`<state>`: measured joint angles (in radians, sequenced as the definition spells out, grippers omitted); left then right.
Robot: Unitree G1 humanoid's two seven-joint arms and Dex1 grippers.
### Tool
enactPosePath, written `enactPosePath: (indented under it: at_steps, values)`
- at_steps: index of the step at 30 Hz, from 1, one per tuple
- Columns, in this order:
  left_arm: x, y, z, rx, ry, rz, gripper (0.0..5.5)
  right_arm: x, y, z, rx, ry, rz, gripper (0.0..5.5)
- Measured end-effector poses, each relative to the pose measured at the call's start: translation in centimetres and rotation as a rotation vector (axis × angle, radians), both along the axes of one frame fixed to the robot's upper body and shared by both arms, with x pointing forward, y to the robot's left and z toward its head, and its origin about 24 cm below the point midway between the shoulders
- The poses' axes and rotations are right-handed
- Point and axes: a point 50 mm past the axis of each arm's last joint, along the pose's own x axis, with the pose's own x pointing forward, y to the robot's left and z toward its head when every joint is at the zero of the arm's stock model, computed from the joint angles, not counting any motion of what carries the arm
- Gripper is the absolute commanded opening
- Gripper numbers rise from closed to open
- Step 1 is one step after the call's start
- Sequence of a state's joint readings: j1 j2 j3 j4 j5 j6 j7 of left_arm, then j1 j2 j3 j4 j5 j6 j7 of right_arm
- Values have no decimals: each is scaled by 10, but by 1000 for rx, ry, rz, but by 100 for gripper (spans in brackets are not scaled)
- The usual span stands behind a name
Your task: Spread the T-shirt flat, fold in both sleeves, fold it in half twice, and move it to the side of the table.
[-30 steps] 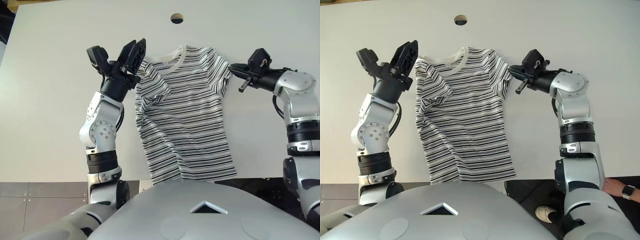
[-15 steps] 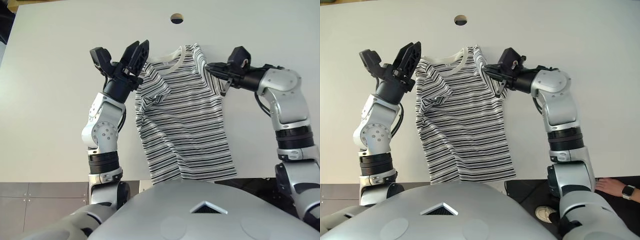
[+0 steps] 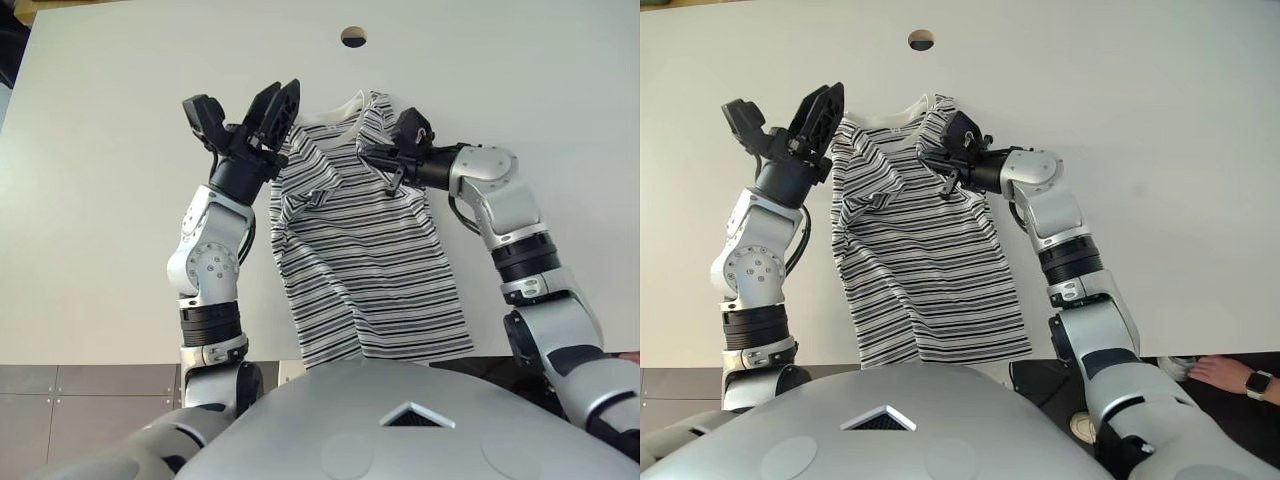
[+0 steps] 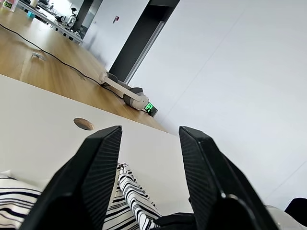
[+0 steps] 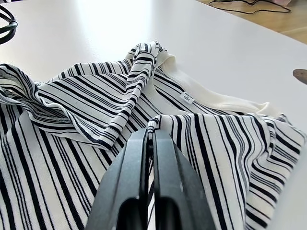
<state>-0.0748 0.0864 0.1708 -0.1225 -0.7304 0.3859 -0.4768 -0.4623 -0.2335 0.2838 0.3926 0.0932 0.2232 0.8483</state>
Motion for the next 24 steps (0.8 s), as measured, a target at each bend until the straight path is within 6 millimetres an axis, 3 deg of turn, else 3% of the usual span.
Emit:
enactPosePath:
  at_steps: [12,16,18,20,24]
  values:
    - [3,0,-1,-3,6,-2,221,1,0,23,71,-50,48,78]
    - [4,6,0,107,-27,24,221,8,-12,47,203,-95,-9,78]
    - [0,14,3,307,-124,55,221,9,-23,62,289,-137,-13,78]
    - [-16,29,7,615,-297,36,221,3,-49,75,292,-235,32,78]
    - [-63,49,11,1094,-574,-275,221,-35,-99,67,87,-341,206,78]
